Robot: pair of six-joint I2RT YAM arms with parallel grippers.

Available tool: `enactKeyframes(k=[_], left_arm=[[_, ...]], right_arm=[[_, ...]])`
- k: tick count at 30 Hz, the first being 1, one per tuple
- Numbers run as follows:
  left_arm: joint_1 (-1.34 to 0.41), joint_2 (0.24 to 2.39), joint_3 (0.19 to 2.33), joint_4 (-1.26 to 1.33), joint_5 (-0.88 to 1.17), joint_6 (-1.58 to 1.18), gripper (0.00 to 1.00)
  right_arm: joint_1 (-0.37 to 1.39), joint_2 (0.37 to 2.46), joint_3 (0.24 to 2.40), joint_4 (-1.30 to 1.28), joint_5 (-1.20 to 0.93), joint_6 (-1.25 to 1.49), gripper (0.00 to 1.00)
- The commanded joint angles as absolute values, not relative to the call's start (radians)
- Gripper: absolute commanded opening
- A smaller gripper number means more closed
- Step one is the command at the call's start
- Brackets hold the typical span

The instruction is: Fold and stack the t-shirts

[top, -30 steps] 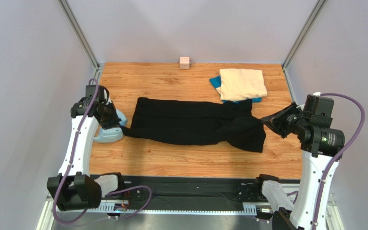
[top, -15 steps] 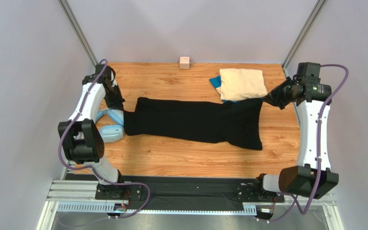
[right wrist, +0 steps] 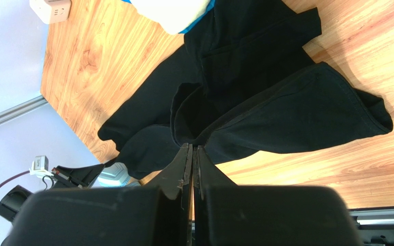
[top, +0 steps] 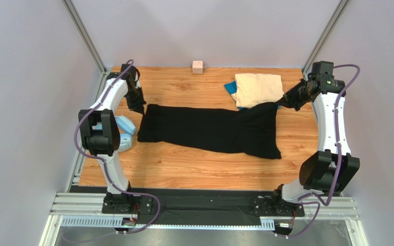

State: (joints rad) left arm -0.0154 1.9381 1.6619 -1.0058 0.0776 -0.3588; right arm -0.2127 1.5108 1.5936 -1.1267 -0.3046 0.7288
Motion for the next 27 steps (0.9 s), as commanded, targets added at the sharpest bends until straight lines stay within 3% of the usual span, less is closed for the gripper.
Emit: enactKeyframes(k=[1, 14, 27], left_arm=[[-0.054, 1.960, 1.689, -1.017, 0.110, -0.357, 0.00], [-0.071, 1.884, 1.568, -1.016, 0.123, -0.357, 0.00], [-0.069, 1.553, 1.281, -0.939, 0.110, -0.376, 0.00]], right_arm=[[-0.218, 1.517, 1.637, -1.086, -0.299, 0.706, 0.00], [-0.219, 1.488, 1.602, -1.106, -0.316, 0.673, 0.00], [-0.221, 1.129, 1.344, -1.186, -0.377, 0.660, 0.00]])
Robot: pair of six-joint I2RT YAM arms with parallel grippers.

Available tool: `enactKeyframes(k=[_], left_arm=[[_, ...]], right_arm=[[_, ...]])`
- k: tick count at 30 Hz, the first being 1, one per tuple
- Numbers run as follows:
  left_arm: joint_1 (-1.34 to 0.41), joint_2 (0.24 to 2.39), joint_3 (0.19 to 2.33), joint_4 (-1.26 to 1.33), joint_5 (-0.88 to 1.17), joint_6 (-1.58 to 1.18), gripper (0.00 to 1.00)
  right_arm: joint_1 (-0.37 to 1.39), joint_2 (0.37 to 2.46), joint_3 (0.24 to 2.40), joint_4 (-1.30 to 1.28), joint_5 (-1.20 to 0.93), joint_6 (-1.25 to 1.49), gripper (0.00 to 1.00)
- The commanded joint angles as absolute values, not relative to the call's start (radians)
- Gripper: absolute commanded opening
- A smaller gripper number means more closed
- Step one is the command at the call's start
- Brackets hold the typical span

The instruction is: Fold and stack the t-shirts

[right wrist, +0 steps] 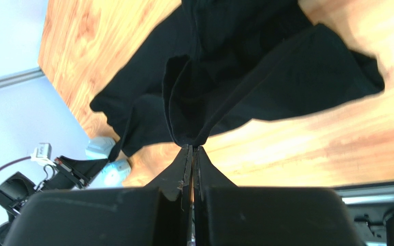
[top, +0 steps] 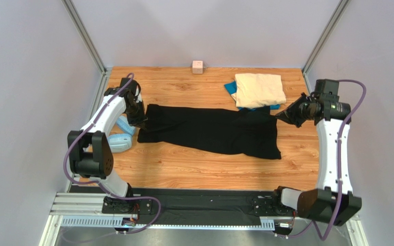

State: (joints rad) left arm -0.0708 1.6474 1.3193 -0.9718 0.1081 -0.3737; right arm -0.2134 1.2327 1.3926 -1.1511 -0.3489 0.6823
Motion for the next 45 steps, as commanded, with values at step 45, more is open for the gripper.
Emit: enactKeyframes(k=[45], left_arm=[[-0.067, 1.535, 1.295, -0.902, 0.002, -0.354, 0.00]], right_arm=[[-0.222, 1.295, 1.442, -1.105, -0.293, 0.581, 0.00]])
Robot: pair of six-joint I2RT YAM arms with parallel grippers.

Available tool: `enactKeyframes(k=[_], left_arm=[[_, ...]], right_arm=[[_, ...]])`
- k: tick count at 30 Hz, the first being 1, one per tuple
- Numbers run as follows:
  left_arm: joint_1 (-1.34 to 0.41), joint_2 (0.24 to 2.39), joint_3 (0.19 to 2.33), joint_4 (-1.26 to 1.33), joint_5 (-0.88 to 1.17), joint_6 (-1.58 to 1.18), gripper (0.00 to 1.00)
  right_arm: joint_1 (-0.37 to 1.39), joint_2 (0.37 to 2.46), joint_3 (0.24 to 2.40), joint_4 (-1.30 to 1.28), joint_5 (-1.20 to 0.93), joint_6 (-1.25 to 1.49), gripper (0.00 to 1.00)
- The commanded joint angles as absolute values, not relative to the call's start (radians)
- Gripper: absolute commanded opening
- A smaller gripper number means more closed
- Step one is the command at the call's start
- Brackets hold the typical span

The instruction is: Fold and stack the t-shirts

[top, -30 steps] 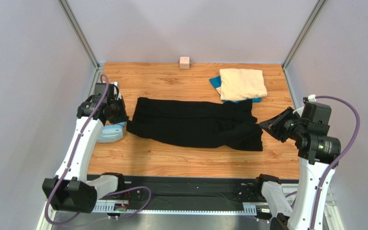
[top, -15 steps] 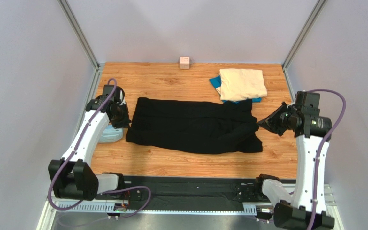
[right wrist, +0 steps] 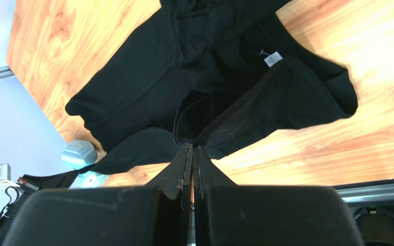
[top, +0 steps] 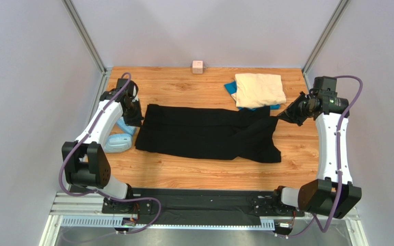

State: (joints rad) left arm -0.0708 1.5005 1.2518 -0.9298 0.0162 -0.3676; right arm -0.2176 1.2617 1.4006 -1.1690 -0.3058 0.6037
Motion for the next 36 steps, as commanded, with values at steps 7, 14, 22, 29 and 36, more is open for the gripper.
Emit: enactKeyframes(k=[7, 14, 22, 29, 36], left_arm=[[-0.066, 1.624, 1.321, -0.876, -0.031, -0.357, 0.00], [-0.060, 1.719, 1.368, -0.865, -0.040, -0.359, 0.00], [-0.051, 1.796, 1.436, -0.864, -0.037, -0.357, 0.00], [-0.041, 1.851, 1.492, -0.868, -0.034, -0.348, 0.00], [-0.038, 1.916, 1.542, -0.879, -0.026, -0.350, 0.00]], right_arm=[[-0.222, 1.405, 1.468, -1.089, -0.273, 0.554, 0.00], [-0.221, 1.477, 1.523, -1.083, -0.261, 0.552, 0.00], [-0.222, 1.545, 1.621, -1.097, -0.239, 0.558, 0.00], [-0.222, 1.623, 1.647, -1.091, -0.259, 0.564, 0.00], [-0.222, 1.677, 1.667, -1.083, -0.279, 0.572, 0.00]])
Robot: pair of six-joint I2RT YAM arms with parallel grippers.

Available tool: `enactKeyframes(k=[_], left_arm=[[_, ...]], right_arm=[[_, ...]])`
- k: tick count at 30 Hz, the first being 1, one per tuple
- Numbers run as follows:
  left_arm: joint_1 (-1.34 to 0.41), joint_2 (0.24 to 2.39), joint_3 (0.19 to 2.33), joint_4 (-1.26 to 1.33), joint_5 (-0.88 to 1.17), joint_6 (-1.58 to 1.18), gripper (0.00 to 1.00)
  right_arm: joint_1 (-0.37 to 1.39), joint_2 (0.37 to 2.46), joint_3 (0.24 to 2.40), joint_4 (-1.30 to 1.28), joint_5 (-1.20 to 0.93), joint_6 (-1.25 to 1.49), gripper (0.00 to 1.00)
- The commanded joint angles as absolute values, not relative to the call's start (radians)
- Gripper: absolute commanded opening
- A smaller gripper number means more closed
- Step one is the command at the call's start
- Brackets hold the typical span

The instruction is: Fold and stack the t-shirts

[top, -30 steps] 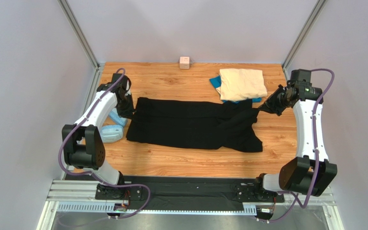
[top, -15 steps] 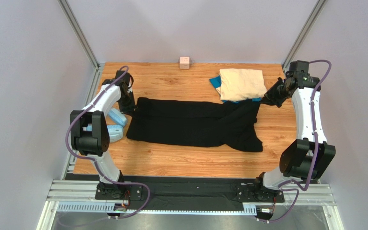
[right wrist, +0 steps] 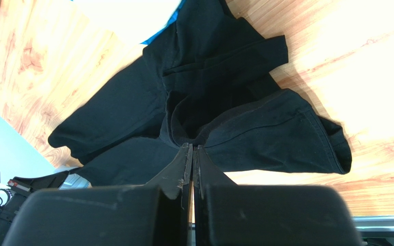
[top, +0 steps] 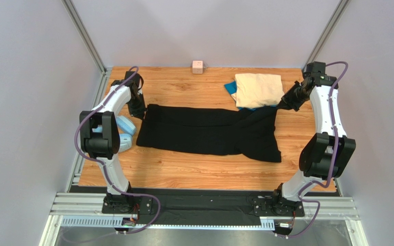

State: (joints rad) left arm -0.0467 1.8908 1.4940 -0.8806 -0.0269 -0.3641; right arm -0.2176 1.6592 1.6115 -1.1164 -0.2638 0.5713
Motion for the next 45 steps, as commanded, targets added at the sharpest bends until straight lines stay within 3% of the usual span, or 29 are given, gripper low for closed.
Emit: enactKeyframes(k=[1, 18, 23, 24, 34, 39, 45], left_arm=[[-0.038, 1.919, 1.546, -0.880, -0.025, -0.351, 0.00], [-0.037, 2.014, 1.635, -0.923, -0.075, -0.345, 0.00], [-0.034, 2.014, 1.625, -0.928, -0.106, -0.345, 0.20], [-0.034, 1.999, 1.618, -0.922, -0.107, -0.345, 0.23], [-0.034, 1.873, 1.533, -0.897, -0.127, -0.333, 0.25], [-0.044, 1.750, 1.433, -0.847, -0.016, -0.351, 0.25], [-0.150, 1.750, 1.368, -0.802, 0.066, -0.359, 0.25]], right_arm=[[-0.221, 1.681, 1.669, -1.083, -0.281, 0.575, 0.00], [-0.222, 1.755, 1.700, -1.098, -0.281, 0.561, 0.01], [-0.221, 1.761, 1.703, -1.121, -0.264, 0.548, 0.31], [-0.222, 1.758, 1.704, -1.123, -0.262, 0.548, 0.33], [-0.222, 1.706, 1.701, -1.123, -0.253, 0.542, 0.34], [-0.219, 1.678, 1.642, -1.105, -0.275, 0.537, 0.35], [-0.161, 1.661, 1.516, -1.049, -0.341, 0.552, 0.35]])
